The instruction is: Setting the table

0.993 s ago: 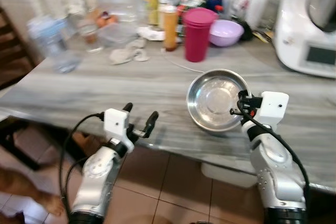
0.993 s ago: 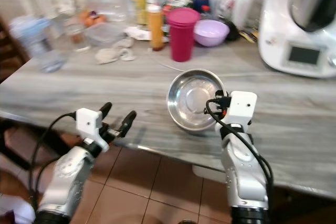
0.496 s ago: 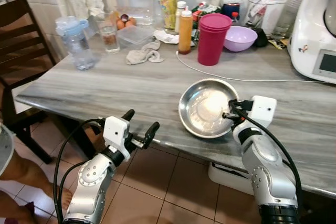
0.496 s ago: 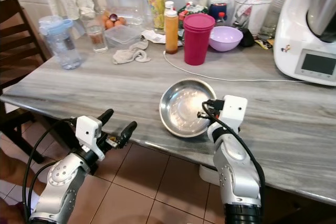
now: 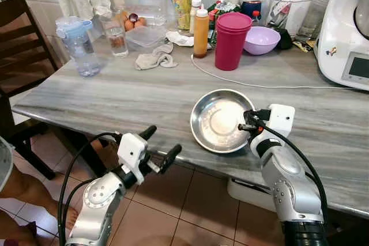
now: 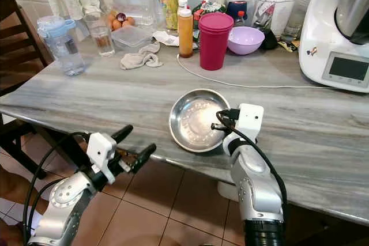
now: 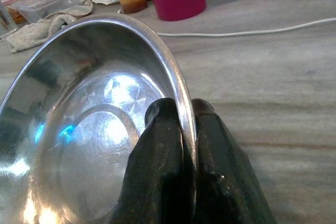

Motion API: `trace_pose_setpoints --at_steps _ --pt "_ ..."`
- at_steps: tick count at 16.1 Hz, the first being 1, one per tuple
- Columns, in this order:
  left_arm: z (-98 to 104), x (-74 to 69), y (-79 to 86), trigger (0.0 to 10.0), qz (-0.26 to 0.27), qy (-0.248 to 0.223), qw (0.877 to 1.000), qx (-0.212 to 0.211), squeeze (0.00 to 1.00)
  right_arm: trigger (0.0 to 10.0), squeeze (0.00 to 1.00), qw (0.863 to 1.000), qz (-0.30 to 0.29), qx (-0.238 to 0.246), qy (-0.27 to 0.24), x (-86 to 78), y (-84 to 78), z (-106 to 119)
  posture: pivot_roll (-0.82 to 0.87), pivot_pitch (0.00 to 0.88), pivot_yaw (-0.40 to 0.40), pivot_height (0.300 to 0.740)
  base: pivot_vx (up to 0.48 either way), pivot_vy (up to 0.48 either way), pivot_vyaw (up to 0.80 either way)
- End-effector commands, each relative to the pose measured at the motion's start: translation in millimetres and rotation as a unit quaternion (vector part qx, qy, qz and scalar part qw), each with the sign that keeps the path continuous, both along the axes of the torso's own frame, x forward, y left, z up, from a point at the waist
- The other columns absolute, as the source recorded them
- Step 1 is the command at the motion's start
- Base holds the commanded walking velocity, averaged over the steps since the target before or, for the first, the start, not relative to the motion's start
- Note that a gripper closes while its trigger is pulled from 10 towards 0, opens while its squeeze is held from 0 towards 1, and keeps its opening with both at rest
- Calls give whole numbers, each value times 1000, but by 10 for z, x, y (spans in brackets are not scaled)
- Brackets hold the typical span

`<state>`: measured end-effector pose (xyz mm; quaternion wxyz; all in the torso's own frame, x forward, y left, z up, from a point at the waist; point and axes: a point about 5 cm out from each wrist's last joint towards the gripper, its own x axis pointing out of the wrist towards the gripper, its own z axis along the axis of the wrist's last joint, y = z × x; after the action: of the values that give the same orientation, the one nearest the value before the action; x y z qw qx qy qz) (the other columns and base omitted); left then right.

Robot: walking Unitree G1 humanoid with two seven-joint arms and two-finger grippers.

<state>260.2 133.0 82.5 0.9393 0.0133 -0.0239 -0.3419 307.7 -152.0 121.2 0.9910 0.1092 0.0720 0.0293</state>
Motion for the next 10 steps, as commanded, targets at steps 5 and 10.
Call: trace_pose_setpoints --at_steps 5,10 --pt "29 -9 6 10000 -19 -15 1000 20 0 10000 0 998 -10 45 41 73 10 -87 -221 45 32 740 0 0 0" --pt "34 -5 1 10000 -23 -13 999 21 0 10000 0 995 18 76 57 200 188 -34 -212 44 36 740 0 0 0"
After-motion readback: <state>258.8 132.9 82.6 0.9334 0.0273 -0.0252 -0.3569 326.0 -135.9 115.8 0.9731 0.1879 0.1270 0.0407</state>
